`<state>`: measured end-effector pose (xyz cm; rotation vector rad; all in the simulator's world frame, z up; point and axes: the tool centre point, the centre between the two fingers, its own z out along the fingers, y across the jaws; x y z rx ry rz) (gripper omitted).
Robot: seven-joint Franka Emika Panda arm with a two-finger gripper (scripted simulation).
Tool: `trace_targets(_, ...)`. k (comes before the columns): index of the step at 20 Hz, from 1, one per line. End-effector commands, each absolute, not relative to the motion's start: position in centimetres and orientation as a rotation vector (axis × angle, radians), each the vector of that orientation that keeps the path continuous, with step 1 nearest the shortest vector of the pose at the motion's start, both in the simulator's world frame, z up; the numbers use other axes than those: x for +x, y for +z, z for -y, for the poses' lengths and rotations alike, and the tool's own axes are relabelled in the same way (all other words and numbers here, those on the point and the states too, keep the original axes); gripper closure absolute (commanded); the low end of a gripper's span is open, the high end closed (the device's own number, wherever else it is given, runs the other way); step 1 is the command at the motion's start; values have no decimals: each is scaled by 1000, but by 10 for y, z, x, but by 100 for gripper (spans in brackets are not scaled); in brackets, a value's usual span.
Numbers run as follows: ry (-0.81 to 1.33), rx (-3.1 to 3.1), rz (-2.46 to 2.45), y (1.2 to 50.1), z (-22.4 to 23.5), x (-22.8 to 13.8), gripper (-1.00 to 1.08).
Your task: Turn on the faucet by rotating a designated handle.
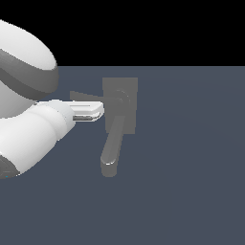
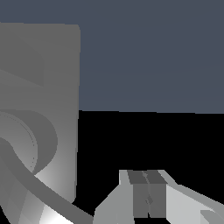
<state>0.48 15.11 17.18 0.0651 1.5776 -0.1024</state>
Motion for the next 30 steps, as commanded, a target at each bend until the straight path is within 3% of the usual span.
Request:
trace_targets(1, -102, 65, -1578, 177, -149, 5, 108)
trace_targets(19, -98, 64, -1571, 243, -131, 3, 108)
trace_targets(30, -101, 65, -1579, 256, -109, 0, 108)
